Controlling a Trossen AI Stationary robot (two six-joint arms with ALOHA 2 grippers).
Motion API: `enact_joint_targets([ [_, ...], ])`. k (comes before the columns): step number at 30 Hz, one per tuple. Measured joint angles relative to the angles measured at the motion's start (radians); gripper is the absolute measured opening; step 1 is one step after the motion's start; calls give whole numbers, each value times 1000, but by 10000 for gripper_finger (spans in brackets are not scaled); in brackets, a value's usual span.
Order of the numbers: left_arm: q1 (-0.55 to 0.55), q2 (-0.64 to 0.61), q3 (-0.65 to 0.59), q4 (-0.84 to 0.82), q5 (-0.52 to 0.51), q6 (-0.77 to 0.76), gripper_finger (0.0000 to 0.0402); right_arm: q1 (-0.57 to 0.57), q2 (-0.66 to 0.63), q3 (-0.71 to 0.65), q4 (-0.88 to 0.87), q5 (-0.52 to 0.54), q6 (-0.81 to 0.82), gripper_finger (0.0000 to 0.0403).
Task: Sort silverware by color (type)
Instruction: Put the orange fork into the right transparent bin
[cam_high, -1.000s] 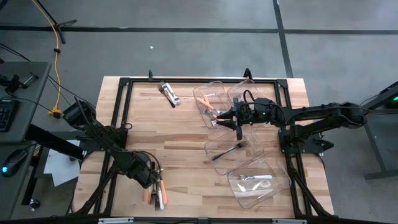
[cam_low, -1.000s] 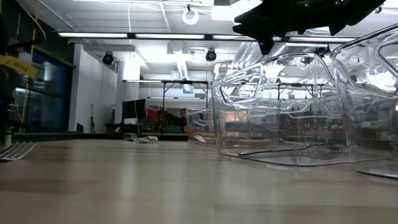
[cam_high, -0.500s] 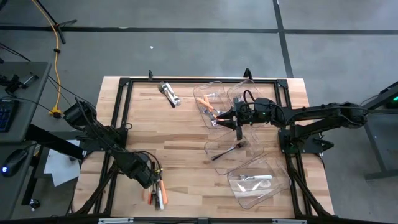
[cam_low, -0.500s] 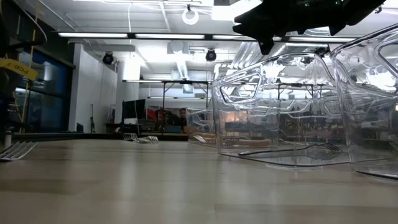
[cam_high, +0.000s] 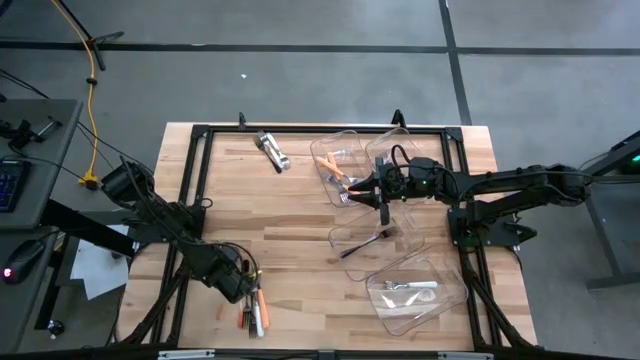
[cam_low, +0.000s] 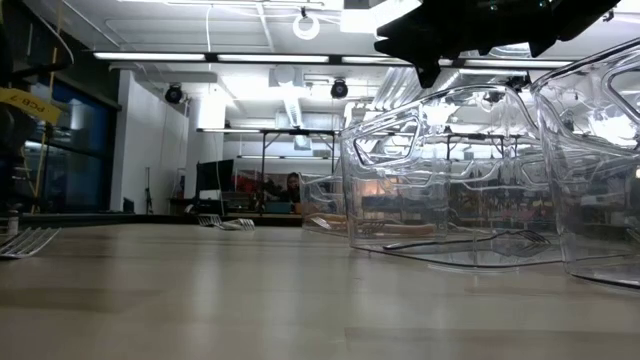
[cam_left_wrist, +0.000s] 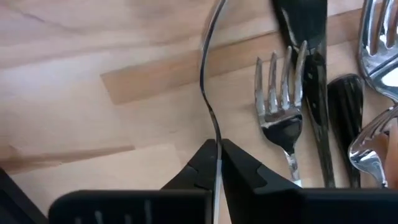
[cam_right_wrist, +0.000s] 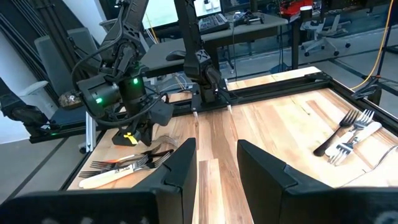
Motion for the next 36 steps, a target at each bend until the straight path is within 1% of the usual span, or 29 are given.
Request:
enact_joint_targets([
  [4, 0, -37, -3, -45, -20, 10, 3, 0, 0, 0, 0, -3, 0, 101],
  [8, 0, -121, -2, -93, -21, 52, 2, 0, 0, 0, 0, -3, 0, 101],
  [12, 12, -266, 0, -140, -24, 131, 1, 0, 0, 0, 0, -3, 0, 101],
  [14, 25, -359, 0, -168, -51, 145, 1, 0, 0, 0, 0, -2, 0, 101],
  [15, 34, -411, 0, -176, -84, 156, 1, 0, 0, 0, 0, -2, 0, 101],
  [17, 55, -511, 0, -176, -193, 202, 1, 0, 0, 0, 0, -2, 0, 101],
  [20, 107, -641, 1, -161, -414, 309, 1, 0, 0, 0, 0, -2, 0, 101],
  [22, 159, -712, 1, -149, -546, 410, 1, 0, 0, 0, 2, -2, 0, 101],
  [24, 232, -764, 1, -108, -641, 549, 1, 0, 0, 0, 4, -2, 5, 101],
  [26, 314, -798, 2, -50, -700, 726, 1, 0, 0, 0, 10, -1, 7, 101],
  [29, 446, -810, 2, 78, -757, 1024, 1, 0, 0, 0, 28, 5, 8, 101],
  [32, 575, -798, 2, 235, -750, 1329, 0, 0, 0, 0, 63, 52, 9, 101],
  [34, 664, -776, 2, 361, -671, 1490, 0, 0, 1, 0, 97, 88, 30, 101],
  [36, 750, -751, 2, 467, -551, 1604, 0, 0, 1, 0, 136, 112, 77, 101],
])
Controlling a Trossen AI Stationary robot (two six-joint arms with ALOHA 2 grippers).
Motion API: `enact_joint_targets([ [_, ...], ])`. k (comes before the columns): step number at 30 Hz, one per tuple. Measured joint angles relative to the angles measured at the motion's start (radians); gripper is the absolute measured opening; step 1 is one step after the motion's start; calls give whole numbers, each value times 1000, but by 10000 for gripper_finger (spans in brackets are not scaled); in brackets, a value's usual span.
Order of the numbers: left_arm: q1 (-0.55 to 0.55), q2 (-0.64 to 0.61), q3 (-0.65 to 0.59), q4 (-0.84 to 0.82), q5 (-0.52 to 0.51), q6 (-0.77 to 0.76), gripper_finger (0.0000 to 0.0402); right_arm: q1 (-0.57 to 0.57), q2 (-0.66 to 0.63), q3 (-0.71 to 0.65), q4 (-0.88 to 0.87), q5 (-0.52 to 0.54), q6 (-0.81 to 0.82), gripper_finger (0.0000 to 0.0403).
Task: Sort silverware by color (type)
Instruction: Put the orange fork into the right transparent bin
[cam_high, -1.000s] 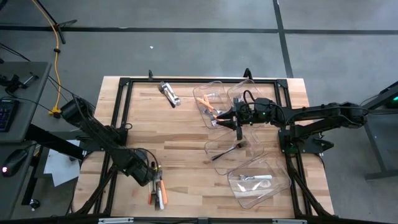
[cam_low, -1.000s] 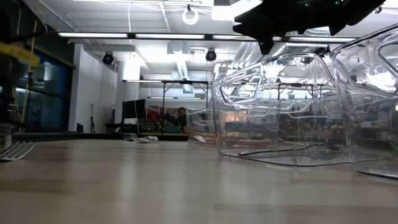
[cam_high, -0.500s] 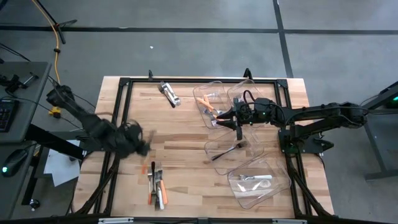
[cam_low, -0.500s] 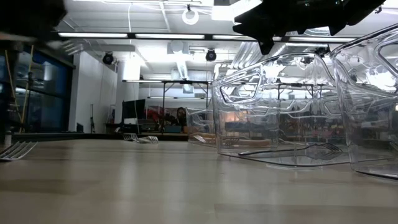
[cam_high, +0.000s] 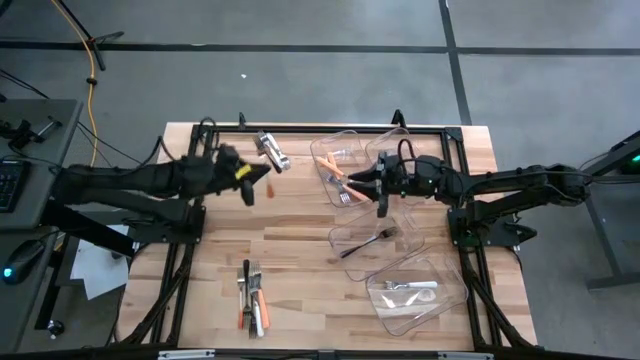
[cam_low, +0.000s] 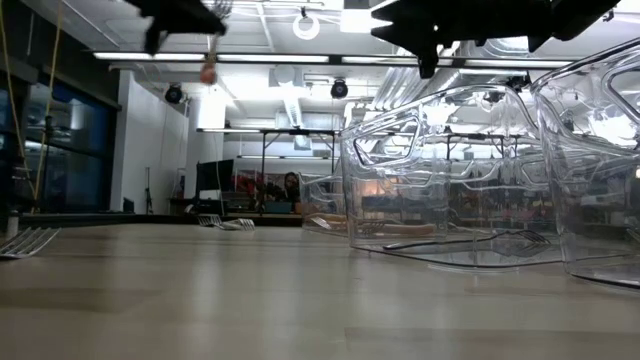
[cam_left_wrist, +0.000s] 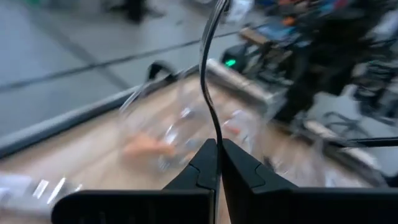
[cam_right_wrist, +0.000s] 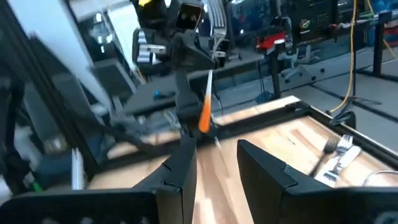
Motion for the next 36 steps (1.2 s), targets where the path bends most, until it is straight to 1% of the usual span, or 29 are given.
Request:
enact_joint_targets([
  [3, 114, 55, 0, 140, 199, 105, 0, 0, 0, 0, 35, 19, 92, 101],
  [5, 178, 106, 0, 222, 309, 138, 0, 0, 0, 0, 45, 23, 128, 101],
  [9, 267, 209, 0, 384, 468, 142, 0, 0, 0, 0, 43, 22, 138, 101],
  [12, 291, 276, 0, 524, 536, 107, 0, 0, 0, 0, 41, 22, 124, 101],
  [15, 291, 323, 0, 621, 572, 87, 0, 0, 0, 0, 42, 22, 122, 101],
  [17, 291, 342, 0, 640, 591, 78, 0, 0, 0, 0, 42, 22, 121, 101],
  [22, 291, 355, 0, 644, 594, 63, 0, 0, 0, 0, 42, 22, 86, 101],
  [31, 291, 355, 0, 651, 594, 63, 0, 0, 0, 0, 41, 22, 88, 101],
  [36, 291, 355, 0, 659, 594, 57, 0, -5, 8, 0, 48, 22, 280, 101],
])
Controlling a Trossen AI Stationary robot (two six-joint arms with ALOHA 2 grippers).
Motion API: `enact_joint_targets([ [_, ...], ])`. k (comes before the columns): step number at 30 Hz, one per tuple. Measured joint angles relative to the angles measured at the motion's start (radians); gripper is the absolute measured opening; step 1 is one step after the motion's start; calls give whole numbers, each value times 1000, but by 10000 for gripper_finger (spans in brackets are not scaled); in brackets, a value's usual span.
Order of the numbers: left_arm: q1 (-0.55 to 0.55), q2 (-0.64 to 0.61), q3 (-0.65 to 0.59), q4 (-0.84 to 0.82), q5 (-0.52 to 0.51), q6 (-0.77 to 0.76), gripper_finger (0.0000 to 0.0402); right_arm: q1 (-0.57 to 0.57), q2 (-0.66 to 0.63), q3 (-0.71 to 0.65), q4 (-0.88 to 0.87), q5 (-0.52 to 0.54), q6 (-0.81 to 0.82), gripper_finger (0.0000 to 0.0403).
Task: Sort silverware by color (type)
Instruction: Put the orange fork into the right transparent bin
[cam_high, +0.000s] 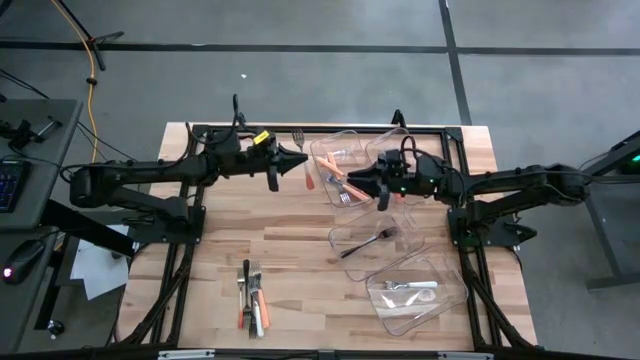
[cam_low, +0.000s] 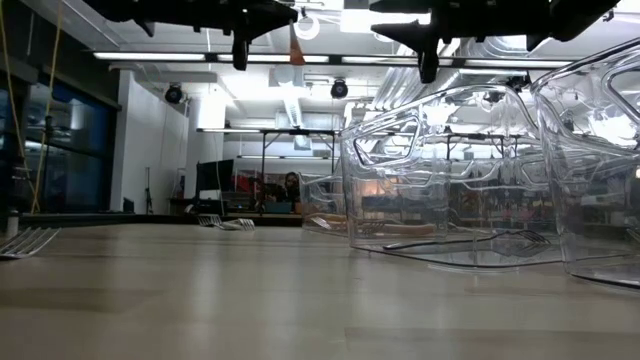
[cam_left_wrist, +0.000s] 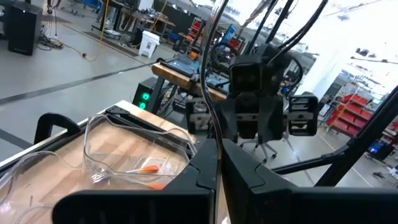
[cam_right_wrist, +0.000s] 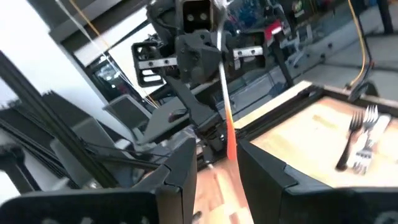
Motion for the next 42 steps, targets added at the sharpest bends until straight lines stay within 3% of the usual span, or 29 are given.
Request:
enact_joint_targets([
  [7, -25, 78, 4, 161, 30, -41, 0, -1, 101, 79, -26, -4, 16, 101],
  [13, -63, 155, 24, 178, 42, -68, 0, -1, 209, 202, -37, -9, -87, 101],
  [18, -78, 169, 25, 191, 39, -74, 0, -1, 258, 272, -142, -42, -114, 101],
  [29, -78, 169, 26, 189, 58, -70, 0, -1, 304, 320, -204, -112, -115, 100],
  [33, -78, 169, 26, 185, 59, -62, 0, -1, 300, 320, -204, -112, -116, 77],
  [38, -78, 169, 26, 177, 58, -61, 0, -1, 299, 320, -211, -114, -117, 10],
  [42, -78, 169, 26, 174, 59, -62, 5, -1, 299, 320, -221, -115, -105, 9],
])
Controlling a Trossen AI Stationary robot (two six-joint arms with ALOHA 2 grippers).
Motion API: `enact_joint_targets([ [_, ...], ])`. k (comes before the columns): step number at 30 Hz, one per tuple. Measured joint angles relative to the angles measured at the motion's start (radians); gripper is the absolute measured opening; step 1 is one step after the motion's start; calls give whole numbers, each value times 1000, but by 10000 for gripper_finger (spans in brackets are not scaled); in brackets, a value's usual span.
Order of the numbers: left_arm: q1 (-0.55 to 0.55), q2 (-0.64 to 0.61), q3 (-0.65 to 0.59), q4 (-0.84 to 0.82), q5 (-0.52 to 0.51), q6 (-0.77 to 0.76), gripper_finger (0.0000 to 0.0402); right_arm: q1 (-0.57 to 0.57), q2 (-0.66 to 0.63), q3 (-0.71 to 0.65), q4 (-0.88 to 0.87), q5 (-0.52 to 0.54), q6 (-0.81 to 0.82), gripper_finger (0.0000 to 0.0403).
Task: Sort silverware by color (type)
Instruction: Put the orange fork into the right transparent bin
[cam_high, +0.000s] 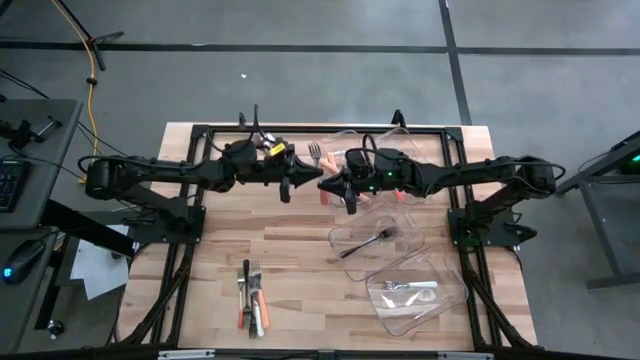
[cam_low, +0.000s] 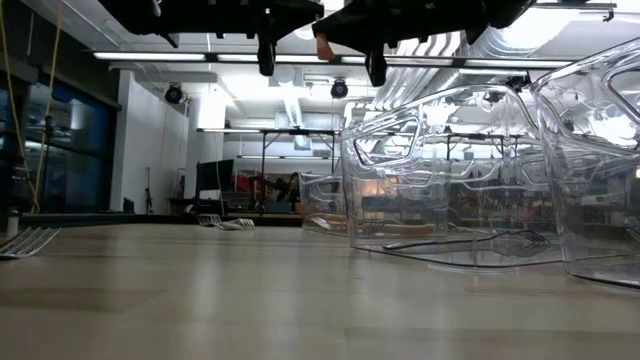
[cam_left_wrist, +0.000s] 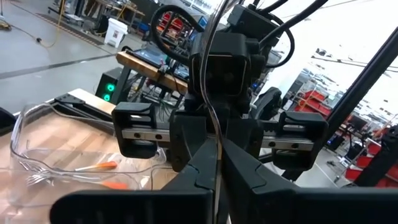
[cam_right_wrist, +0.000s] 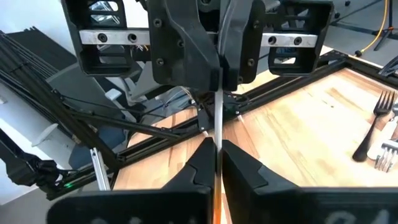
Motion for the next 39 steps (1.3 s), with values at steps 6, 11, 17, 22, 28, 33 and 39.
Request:
enact_joint_targets([
  [6, 0, 0, 0, -4, 0, -9, 18, 0, 0, 0, -11, -17, -2, 2],
  [11, 23, -37, 0, -117, 6, -27, 46, -6, -14, 0, -55, -30, -44, 1],
  [17, 45, -148, 0, -310, -4, 35, 98, -43, -90, 0, -165, -31, -102, 1],
  [22, 54, -234, -1, -501, -3, 71, 124, -81, -157, 0, -229, -29, -138, 0],
  [28, 53, -342, -71, -590, -2, 52, 128, -112, -259, -19, -387, 31, -189, 0],
  [33, 53, -451, -201, -477, -10, -10, 127, -128, -380, -120, -402, 66, -157, 0],
  [39, 53, -552, -319, -218, -54, 4, 125, -120, -561, -304, -303, 154, -88, 0],
])
